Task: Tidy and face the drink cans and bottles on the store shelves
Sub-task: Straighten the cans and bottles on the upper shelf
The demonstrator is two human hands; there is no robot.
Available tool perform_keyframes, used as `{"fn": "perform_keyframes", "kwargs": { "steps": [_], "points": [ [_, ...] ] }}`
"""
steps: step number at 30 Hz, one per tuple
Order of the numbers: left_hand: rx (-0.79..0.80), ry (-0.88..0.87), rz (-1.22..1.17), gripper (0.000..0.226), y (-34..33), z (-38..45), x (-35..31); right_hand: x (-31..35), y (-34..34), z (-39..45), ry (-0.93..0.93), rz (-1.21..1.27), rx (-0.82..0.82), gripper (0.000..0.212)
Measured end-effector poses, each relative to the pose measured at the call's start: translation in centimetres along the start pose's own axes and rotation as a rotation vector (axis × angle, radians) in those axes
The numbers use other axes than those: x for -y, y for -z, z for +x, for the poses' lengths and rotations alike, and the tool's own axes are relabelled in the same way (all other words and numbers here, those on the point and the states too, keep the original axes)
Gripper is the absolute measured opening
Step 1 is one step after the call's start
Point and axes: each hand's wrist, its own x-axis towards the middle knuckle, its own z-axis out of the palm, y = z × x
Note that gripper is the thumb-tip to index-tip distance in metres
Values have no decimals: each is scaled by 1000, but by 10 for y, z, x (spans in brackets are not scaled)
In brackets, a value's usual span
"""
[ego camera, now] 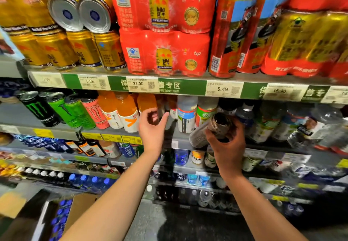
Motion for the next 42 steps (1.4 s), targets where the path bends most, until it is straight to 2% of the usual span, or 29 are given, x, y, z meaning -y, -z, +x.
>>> {"fn": "perform_keyframes", "kwargs": {
  "steps": [2,6,11,15,18,27,34,36,39,41,42],
  "points": [
    [-158,-51,126,44,10,3,8,1,-4,-1,-2,3,0,63],
    [-81,53,165,74,6,11,13,4,-12,-1,-1,1,2,63],
    [-135,41,280,85,-6,10,10,5,-9,-5,-23,-9,26,68],
    [-134,4,349,76,-9,19,15,3,-4,-7,-27,-20,3,66],
    [-111,14,297,69,-11,22,18,2,0,-7,-32,-7,4,64],
    [212,59,186,70,-4,18,22,1,9,-5,-36,22,10,64],
    [273,51,88,69,-2,10,19,-4,4,-7,-49,57,50,61],
    [196,20,82,61,7,7,24,-4,-2,-9,-48,60,58,60],
    [-103,-120,192,47,32,4,27,-3,-14,-12,-49,73,69,60],
    [-267,-133,235,54,49,10,31,0,-22,-15,-52,93,75,59],
    [-296,-90,238,63,57,17,35,2,-27,-17,-44,97,75,59]
  ]
}}
